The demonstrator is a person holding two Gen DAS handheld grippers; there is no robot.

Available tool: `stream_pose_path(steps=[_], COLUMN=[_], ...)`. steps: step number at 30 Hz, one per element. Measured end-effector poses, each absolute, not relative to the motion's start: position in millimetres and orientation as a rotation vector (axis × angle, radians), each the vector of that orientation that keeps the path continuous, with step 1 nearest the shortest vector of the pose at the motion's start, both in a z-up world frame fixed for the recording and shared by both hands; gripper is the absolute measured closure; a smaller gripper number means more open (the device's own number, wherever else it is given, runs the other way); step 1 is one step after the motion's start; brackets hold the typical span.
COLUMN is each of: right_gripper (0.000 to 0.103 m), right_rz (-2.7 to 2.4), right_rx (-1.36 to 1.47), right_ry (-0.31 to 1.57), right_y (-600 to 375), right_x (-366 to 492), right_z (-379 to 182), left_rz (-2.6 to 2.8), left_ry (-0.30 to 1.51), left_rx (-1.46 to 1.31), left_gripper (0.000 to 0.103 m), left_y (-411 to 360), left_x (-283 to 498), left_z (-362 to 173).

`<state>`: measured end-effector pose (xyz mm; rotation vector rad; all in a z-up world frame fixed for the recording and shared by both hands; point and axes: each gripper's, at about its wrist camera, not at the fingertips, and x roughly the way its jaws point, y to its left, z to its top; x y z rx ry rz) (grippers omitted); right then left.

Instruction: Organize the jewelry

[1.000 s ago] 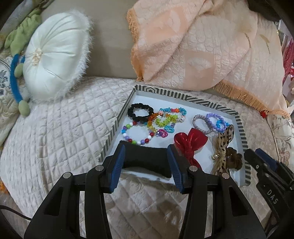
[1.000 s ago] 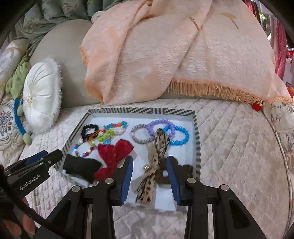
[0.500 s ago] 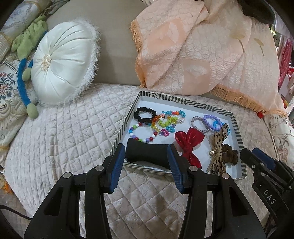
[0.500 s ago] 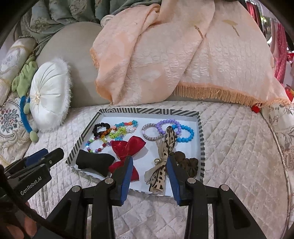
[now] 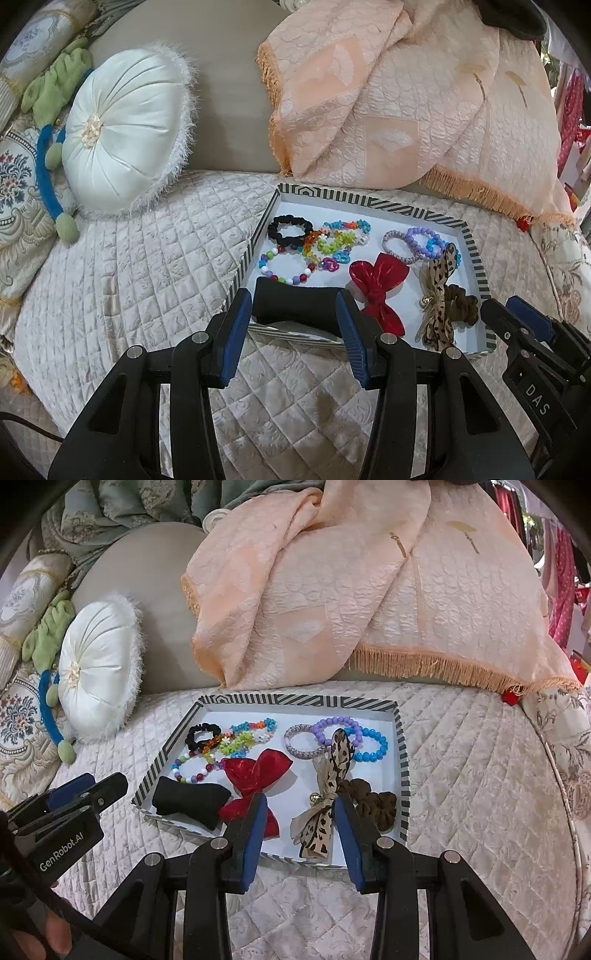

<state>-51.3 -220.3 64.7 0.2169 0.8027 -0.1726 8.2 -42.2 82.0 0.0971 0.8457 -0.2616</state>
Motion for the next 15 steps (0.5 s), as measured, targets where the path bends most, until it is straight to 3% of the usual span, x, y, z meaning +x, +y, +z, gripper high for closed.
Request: stream_pose_path(steps=[15], right_gripper=[0.067], right_rz=[-0.174], right_rx=[0.192], right_ry=[0.791], right_y=[-219.3], right_x=[-53.5], right_z=[70.3], left_rz=[-0.259], left_ry=[0.841], left_rx=[0.103], left_gripper=[0.056], left_y=[-43.3], left_x=[7.1], left_z=[82.7])
